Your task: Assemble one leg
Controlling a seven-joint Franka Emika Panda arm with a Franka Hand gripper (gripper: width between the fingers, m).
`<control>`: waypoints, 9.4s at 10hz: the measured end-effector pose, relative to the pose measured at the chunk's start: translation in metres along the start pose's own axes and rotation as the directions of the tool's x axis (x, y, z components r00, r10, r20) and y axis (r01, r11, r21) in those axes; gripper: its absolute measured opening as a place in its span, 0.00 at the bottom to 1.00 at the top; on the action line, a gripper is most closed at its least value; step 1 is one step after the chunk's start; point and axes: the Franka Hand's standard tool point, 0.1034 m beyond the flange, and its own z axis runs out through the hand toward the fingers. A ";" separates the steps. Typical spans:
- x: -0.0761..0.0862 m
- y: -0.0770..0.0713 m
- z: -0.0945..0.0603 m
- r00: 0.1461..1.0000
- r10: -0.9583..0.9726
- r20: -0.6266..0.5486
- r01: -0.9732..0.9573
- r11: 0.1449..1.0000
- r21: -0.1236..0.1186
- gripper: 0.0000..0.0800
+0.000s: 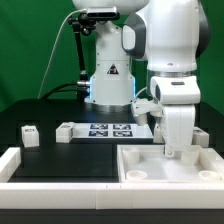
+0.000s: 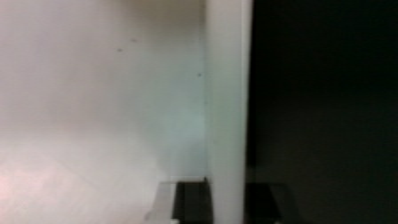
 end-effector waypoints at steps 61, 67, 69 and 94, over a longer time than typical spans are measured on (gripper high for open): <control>0.081 -0.071 -0.065 0.226 0.601 0.767 -0.957 0.283 0.061 0.36; 0.082 -0.052 -0.065 0.266 0.819 0.508 -0.958 0.284 0.045 0.36; 0.075 -0.032 -0.077 0.295 0.887 0.356 -0.953 0.299 0.046 0.36; 0.040 0.121 -0.089 0.418 0.780 -0.466 -0.898 0.433 -0.081 0.36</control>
Offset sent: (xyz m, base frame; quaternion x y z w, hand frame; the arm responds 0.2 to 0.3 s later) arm 0.0000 0.0000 0.0000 0.0000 0.0000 0.0000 1.0000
